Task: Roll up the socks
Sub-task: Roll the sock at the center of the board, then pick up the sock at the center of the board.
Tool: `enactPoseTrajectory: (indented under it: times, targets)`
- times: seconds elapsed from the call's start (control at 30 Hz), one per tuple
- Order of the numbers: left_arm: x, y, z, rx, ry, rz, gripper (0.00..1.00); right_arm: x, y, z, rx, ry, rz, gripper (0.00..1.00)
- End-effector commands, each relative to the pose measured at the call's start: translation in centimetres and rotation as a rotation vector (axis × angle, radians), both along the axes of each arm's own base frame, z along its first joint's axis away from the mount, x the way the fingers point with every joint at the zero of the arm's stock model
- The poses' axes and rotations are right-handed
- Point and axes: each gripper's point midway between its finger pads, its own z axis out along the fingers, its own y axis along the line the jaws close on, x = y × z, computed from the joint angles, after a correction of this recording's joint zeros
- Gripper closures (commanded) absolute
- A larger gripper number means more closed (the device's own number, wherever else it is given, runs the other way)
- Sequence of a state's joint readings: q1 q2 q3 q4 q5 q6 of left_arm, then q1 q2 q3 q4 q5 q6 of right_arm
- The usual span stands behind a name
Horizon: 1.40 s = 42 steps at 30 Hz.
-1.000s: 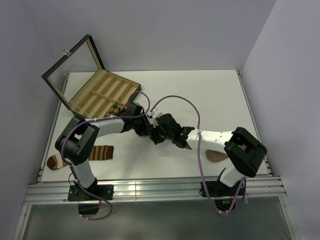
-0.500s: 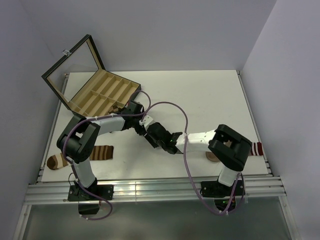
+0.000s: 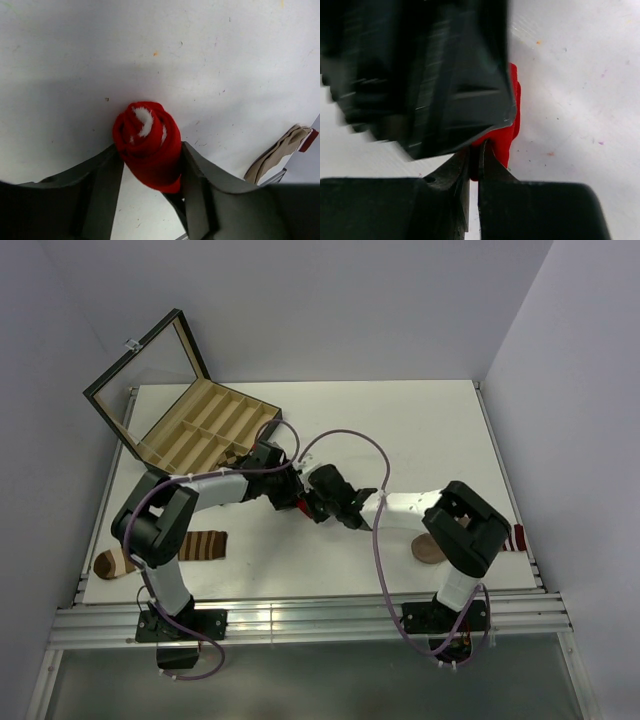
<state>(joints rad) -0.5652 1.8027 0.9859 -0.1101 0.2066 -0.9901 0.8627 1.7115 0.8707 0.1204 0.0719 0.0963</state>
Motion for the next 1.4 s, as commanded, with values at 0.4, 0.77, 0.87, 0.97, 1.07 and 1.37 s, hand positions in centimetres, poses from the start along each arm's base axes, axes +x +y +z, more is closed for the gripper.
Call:
enactPoseTrajectory:
  times: [0.4, 0.77, 0.87, 0.97, 1.07, 1.37]
  targets:
    - [-3.1, 3.3, -2.1, 0.060, 0.074, 0.166, 0.40, -1.9, 0.6, -0.4, 0.462, 0.613, -0.063, 1.00]
    - [-3.9, 3.8, -2.8, 0.065, 0.098, 0.181, 0.39, -1.6, -0.2, -2.9, 0.643, 0.863, -0.244, 1.00]
    - [-4.2, 3.7, -3.4, 0.074, 0.117, 0.171, 0.40, -1.8, -0.4, -3.3, 0.657, 0.897, -0.265, 1.00]
    - [-4.5, 3.6, -4.0, 0.088, 0.142, 0.154, 0.43, -1.7, -0.5, -3.6, 0.661, 0.911, -0.286, 1.00]
    - [-4.5, 3.4, -4.4, 0.099, 0.148, 0.147, 0.48, -1.5, -0.7, -3.8, 0.667, 0.923, -0.301, 1.00]
    - [-5.8, 3.1, -6.6, 0.142, 0.211, 0.115, 0.87, -0.7, -0.4, -3.0, 0.666, 0.878, -0.266, 0.83]
